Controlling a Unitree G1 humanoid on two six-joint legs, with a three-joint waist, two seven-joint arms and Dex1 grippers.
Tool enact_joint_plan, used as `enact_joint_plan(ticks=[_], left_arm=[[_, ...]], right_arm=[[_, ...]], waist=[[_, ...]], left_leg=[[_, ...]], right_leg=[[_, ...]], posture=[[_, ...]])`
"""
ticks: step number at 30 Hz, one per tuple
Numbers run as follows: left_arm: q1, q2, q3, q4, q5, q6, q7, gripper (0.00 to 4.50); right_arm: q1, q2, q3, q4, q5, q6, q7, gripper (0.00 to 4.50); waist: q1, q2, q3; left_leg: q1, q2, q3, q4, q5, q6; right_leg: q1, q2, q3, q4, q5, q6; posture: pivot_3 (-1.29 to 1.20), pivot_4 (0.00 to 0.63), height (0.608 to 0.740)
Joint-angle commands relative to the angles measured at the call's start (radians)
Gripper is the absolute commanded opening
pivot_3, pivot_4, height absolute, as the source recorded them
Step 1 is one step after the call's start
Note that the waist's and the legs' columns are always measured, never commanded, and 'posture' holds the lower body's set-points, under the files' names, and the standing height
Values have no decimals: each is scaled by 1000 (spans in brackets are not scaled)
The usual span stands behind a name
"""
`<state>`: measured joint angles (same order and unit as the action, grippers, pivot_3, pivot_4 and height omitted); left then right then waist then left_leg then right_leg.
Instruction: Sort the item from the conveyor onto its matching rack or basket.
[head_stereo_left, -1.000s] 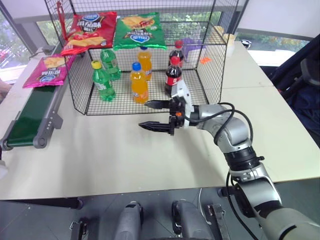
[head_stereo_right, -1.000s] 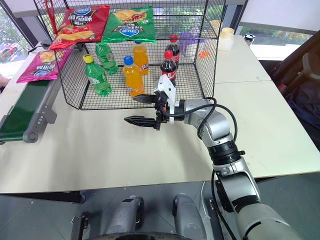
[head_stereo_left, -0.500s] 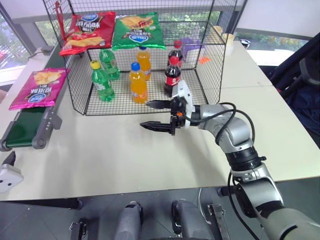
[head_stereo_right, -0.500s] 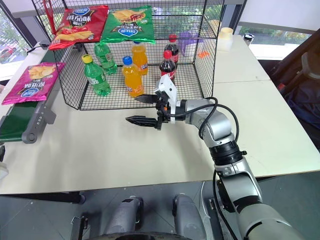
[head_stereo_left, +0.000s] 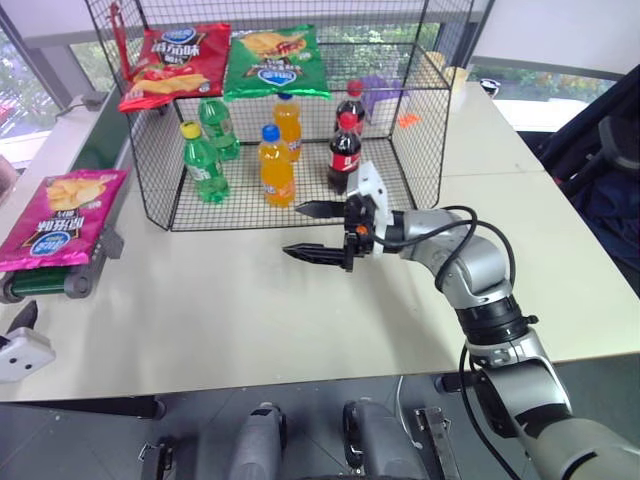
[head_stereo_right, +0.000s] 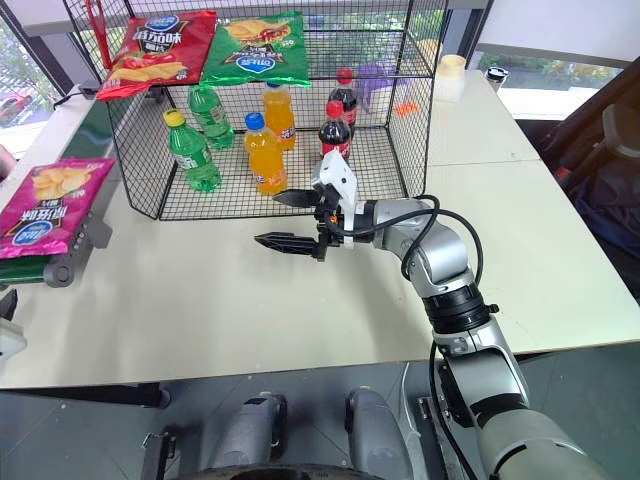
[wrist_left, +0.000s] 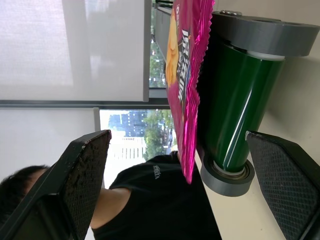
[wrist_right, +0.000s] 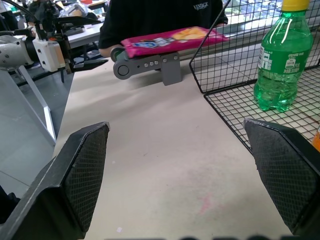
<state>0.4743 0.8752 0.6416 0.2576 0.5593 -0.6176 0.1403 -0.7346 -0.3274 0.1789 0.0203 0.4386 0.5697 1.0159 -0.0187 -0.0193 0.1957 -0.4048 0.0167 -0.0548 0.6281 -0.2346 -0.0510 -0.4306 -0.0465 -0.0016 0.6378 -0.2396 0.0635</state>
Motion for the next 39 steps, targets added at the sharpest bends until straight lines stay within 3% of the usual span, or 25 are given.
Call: enact_joint_plan(ticks=[1,13,16,21,23,25,26,36,39], left_arm=[[2,22,3,3,3,1,26,4500],[-14,32,-40,33,-1,6,39,4500],[-21,34,-53,47,-4,4,36,3759],[-25,41,-64,60,-18,6,31,1512],[-35,45,-61,66,-31,13,26,1119],[-33,45,-47,62,-56,23,7,187],[-32,44,-43,58,-66,29,-3,60],[78,1,88,-157,-336,129,-261,60],[103,-18,166,-293,-594,185,-427,60]], right_arm=[[-7,-2,-22,-51,24,0,-3,4427],[-7,-15,-27,-65,29,18,-5,4427],[-7,-18,-27,-68,29,22,-7,4500],[-8,-23,-26,-69,30,25,-9,4500],[-14,-26,-25,-63,30,24,-6,4500],[-17,-26,-23,-60,30,23,-5,4500],[-19,-26,-23,-56,30,21,-4,4500],[-35,-14,-12,-28,27,11,14,4500],[-48,-6,-5,-11,23,1,29,4500]], waist=[[0,0,0],[0,0,0],[0,0,0],[0,0,0],[1,0,0],[1,0,0],[1,0,0],[-1,0,0],[-1,-1,0]], left_leg=[[0,0,0,0,0,0],[1,0,0,1,0,0],[1,0,0,1,0,0],[1,0,0,2,0,0],[2,0,0,2,0,0],[2,0,0,2,0,0],[3,0,0,2,0,0],[3,0,0,2,0,0],[3,0,0,2,0,0]], right_leg=[[0,0,0,0,0,0],[0,0,0,2,0,0],[0,0,0,3,0,0],[0,0,0,4,0,0],[0,0,0,5,0,0],[0,0,0,7,0,0],[0,0,0,7,0,0],[0,0,0,8,-1,-2],[0,0,0,8,-2,-3]], posture=[[0,150,740],[0,150,740],[0,150,740],[0,150,740],[0,150,740],[0,150,740],[0,150,740],[0,150,740],[0,150,740]])
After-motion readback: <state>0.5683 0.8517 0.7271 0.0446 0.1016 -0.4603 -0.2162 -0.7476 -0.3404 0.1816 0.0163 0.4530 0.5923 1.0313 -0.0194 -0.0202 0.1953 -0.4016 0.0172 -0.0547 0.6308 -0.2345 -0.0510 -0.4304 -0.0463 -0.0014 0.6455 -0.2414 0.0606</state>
